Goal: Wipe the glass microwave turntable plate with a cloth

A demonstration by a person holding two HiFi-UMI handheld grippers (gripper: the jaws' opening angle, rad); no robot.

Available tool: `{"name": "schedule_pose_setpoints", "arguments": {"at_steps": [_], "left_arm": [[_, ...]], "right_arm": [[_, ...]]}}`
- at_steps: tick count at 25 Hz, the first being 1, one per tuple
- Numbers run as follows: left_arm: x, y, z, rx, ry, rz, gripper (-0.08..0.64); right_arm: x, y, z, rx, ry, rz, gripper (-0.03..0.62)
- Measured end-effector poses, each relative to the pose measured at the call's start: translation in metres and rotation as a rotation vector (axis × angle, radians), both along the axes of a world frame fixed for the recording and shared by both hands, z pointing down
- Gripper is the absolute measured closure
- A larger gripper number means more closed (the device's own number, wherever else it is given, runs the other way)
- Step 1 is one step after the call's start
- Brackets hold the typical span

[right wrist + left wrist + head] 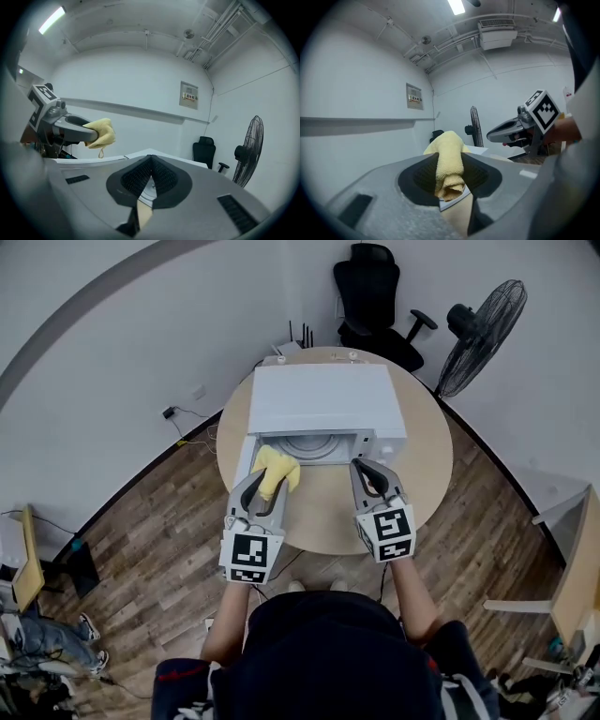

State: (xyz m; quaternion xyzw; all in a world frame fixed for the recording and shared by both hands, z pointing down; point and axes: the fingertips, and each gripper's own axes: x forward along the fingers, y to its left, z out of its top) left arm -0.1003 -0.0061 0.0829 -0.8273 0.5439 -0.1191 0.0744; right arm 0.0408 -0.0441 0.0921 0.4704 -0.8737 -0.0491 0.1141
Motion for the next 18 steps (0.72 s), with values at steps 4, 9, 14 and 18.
{"name": "schedule_pose_setpoints", "arguments": {"at_steps": [4,9,14,18], "left_arm": [[0.0011,-0.0004,-0.0051,0.014,-0.006,0.004,0.434],[-0.0043,-0.0034,-0.0091,0.015,0.012,-0.004,0.434],[-0.0063,-0.0068,-0.0085,0.011,0.018,-0.010,0.433],[-0.0057,-0.0043,-0.0086,0.011,0.022,-0.012,0.434]], "right_arm": [[-0.0005,0.0007,-0.0018,0.006,0.002,0.002,0.583],[0.0005,-0.0019,-0.0037,0.015,-0.006,0.007,0.583],[0.0007,-0.0048,-0.0060,0.022,0.002,0.006,0.583],[0.0018,-0.0031,-0.0067,0.024,0.004,0.003,0.583]]}}
